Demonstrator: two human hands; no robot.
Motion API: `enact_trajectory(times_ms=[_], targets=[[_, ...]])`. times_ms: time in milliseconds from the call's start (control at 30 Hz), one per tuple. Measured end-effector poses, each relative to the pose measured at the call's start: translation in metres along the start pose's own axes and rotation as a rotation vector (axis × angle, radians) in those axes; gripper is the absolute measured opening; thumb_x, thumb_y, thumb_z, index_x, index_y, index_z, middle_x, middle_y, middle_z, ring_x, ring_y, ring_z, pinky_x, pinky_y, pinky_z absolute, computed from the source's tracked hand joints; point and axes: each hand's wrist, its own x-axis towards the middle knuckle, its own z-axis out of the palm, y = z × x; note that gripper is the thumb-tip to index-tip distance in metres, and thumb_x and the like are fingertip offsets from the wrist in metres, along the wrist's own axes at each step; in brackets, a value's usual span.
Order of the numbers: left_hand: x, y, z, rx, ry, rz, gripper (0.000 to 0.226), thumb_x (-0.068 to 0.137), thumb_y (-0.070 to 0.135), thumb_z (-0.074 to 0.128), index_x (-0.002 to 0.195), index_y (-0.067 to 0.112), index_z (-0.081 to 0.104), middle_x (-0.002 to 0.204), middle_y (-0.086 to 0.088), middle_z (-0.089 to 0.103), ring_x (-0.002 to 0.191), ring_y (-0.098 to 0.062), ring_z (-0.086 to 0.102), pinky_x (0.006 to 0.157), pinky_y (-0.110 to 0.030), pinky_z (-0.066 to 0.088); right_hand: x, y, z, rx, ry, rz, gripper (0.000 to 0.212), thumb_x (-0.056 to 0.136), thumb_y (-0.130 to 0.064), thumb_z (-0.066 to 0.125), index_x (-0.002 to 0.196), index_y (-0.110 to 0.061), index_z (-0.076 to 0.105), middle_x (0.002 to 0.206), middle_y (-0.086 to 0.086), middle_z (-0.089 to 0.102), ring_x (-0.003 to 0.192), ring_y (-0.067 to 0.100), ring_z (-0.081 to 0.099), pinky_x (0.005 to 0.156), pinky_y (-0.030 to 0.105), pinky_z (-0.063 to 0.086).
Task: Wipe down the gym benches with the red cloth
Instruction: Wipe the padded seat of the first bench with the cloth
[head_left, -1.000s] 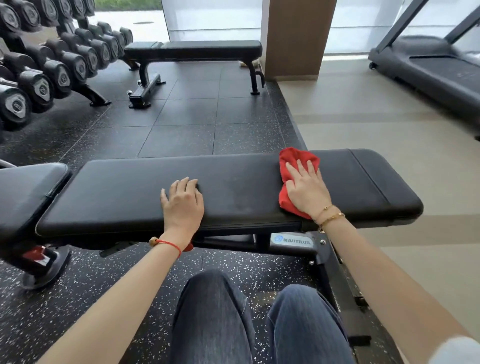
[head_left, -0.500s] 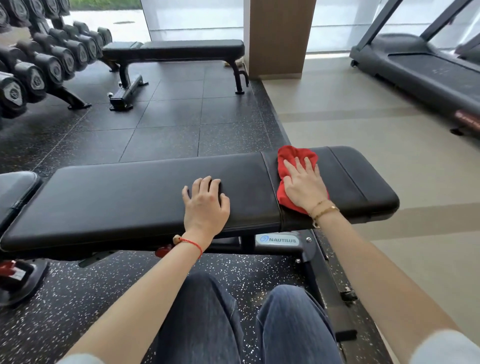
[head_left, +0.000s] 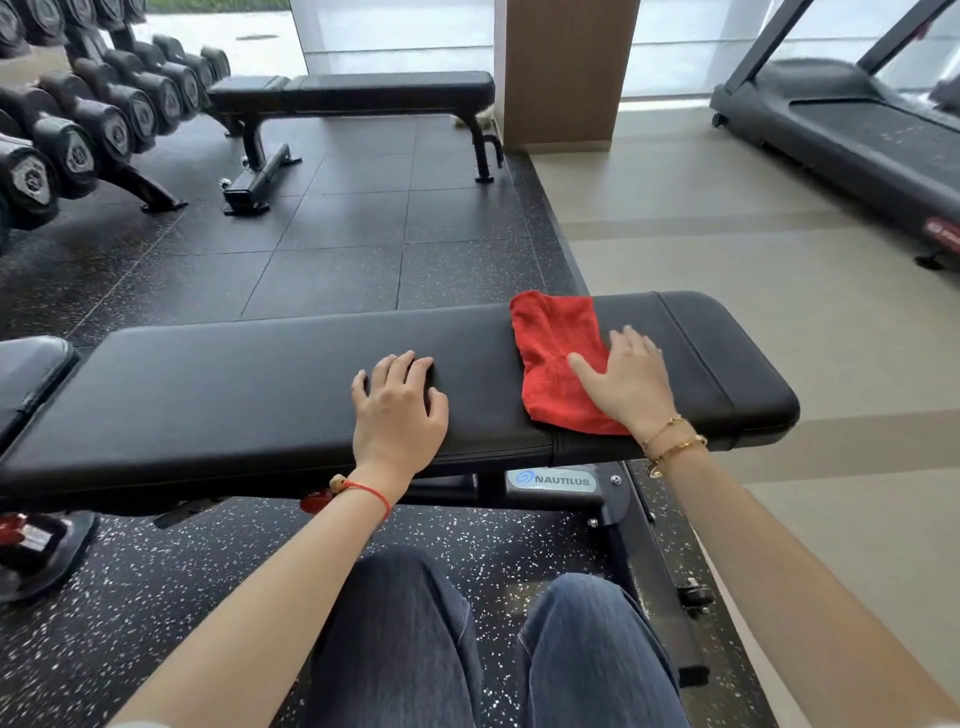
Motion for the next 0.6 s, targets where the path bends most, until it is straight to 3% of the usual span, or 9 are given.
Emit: enact_trajectory(times_ms=[100,200,300,367,467,600], targets=[[-0.001,0.000,0.000,-0.004,0.009,-0.003,0.042,0.095,0.028,0.049,0.135,0.018,0.057,0.144,-0.003,0.054,0.138,-0.022,0.042,0.118,-0.052,0.025,-0.001,0.004,0.007,0.000,-0.035,-0.021,0.082,0.088,-0.063,0.051,0.138,0.002,0.045,0.151,0.021,0.035,0.143,0.033,0.027,0.120,0.044,0.017],[-0.001,0.000,0.000,-0.010,0.021,-0.008,0.041,0.095,0.026,0.049,0.135,0.017,0.057,0.144,-0.004,0.054,0.138,-0.022,0.042,0.118,-0.051,0.025,0.000,-0.002,0.010,0.111,0.062,-0.106,0.071,0.081,-0.057,0.065,0.123,-0.001,0.056,0.134,0.017,0.053,0.130,0.032,0.043,0.114,0.043,0.026],[-0.001,0.001,0.000,-0.016,0.031,-0.007,0.040,0.095,0.026,0.050,0.133,0.017,0.058,0.143,-0.003,0.055,0.138,-0.021,0.043,0.118,-0.050,0.026,0.000,-0.008,0.010,0.250,0.058,-0.107,0.062,0.077,-0.046,0.075,0.116,-0.002,0.057,0.120,0.015,0.060,0.117,0.032,0.053,0.105,0.040,0.038],[-0.002,0.000,0.001,-0.017,0.040,-0.006,0.040,0.095,0.026,0.050,0.132,0.017,0.059,0.142,-0.003,0.056,0.137,-0.021,0.044,0.118,-0.050,0.026,0.001,-0.012,0.007,0.376,0.033,-0.083,0.056,0.075,-0.036,0.079,0.114,-0.005,0.054,0.114,0.011,0.064,0.112,0.030,0.058,0.094,0.031,0.043],[-0.002,-0.001,0.002,-0.029,0.061,-0.004,0.038,0.094,0.024,0.052,0.129,0.015,0.061,0.139,-0.003,0.059,0.135,-0.022,0.047,0.118,-0.048,0.028,-0.001,-0.018,0.005,0.530,0.027,-0.069,0.049,0.073,-0.025,0.081,0.111,-0.008,0.053,0.103,0.000,0.062,0.103,0.021,0.061,0.077,0.017,0.036],[-0.006,-0.001,0.003,-0.077,0.145,0.015,0.031,0.091,0.020,0.049,0.115,0.014,0.067,0.125,-0.003,0.067,0.125,-0.023,0.056,0.111,-0.041,0.034,-0.014,-0.033,0.008,0.697,-0.033,-0.076,0.055,0.070,-0.021,0.085,0.115,-0.013,0.053,0.109,-0.004,0.062,0.102,0.011,0.059,0.087,0.018,0.040]])
